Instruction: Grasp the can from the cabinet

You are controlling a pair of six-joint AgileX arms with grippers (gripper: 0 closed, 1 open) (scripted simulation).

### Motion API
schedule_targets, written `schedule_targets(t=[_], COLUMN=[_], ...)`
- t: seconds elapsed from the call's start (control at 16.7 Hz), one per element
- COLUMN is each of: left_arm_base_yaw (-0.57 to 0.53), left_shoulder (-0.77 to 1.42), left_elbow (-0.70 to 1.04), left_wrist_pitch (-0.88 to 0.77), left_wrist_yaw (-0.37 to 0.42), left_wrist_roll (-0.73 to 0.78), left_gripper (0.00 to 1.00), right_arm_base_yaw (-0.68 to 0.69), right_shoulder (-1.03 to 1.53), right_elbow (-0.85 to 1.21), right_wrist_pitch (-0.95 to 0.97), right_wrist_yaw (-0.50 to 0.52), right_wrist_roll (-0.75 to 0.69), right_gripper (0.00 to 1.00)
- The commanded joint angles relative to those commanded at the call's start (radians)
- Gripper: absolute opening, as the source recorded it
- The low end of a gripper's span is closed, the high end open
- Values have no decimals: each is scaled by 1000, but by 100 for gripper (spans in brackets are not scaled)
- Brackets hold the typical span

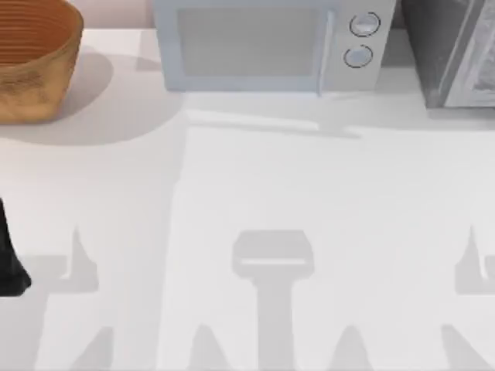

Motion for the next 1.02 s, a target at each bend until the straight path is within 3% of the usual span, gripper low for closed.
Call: schedule_targets(t=[0.42, 1.02], left_arm_base_yaw=[0, 0], left_shoulder=[0, 0], left_elbow=[0, 0], left_wrist_pitch=[0, 0], left_wrist_yaw=[0, 0], left_wrist_roll=[0, 0], left_gripper=[100, 100], right_arm_base_yaw=[23, 113], right_shoulder=[150, 823], right_elbow=[160, 1057], right_wrist_pitch=[-55, -258], right_wrist_yaw=[20, 125], right_wrist_roll=[0, 11], right_gripper=[100, 100])
